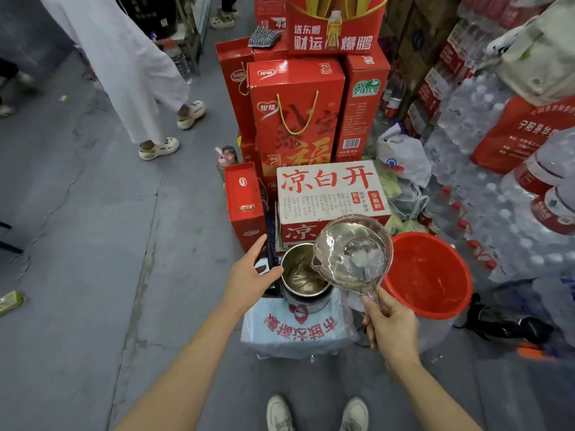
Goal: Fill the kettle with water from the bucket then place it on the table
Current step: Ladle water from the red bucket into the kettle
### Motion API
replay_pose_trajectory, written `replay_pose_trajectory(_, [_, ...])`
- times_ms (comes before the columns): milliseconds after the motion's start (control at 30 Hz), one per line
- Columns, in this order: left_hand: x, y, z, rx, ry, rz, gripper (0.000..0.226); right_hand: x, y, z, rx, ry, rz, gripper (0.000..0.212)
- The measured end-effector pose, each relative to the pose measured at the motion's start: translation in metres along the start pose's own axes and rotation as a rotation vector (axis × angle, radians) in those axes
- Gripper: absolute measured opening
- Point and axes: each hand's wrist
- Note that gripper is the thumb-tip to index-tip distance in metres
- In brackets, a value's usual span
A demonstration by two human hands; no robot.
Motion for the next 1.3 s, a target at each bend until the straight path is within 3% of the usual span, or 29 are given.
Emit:
replay_pose_trajectory(267, [0.003, -0.001, -0.001, 0.031, -0.017, 0.006, 0.085, 0.004, -0.003, -0.009, -0.174, 0.073, 0.001, 0.045])
replay_pose_trajectory(567, [0.003, -0.001, -0.004, 0.029, -0.048, 0.019, 0.081, 0.009, -0.007, 0.0, -0.504, 0.174, 0.054, 0.032])
replay_pose_trajectory(800, [0.0, -0.006, 0.004, -0.001, -0.032, 0.105, 0.071, 0.011, -0.013, -0.003, -0.663, 0.205, 0.003, 0.05])
replay_pose_trajectory(1067, [-0.003, -0.008, 0.006, -0.016, -0.025, 0.149, 0.067, 0.009, -0.025, -0.006, -0.953, 0.448, -0.052, 0.044])
replay_pose_trajectory(1300, [-0.005, -0.01, 0.006, -0.04, -0.006, 0.135, 0.065, 0.008, -0.028, 0.004, -1.213, 0.693, -0.146, 0.076])
Point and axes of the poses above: each hand's wrist, its own x-axis towards the middle knuckle, its own y-axis out of the back of the hand, z = x × y, and after that the axes turned 13 degrees about y, right-handed
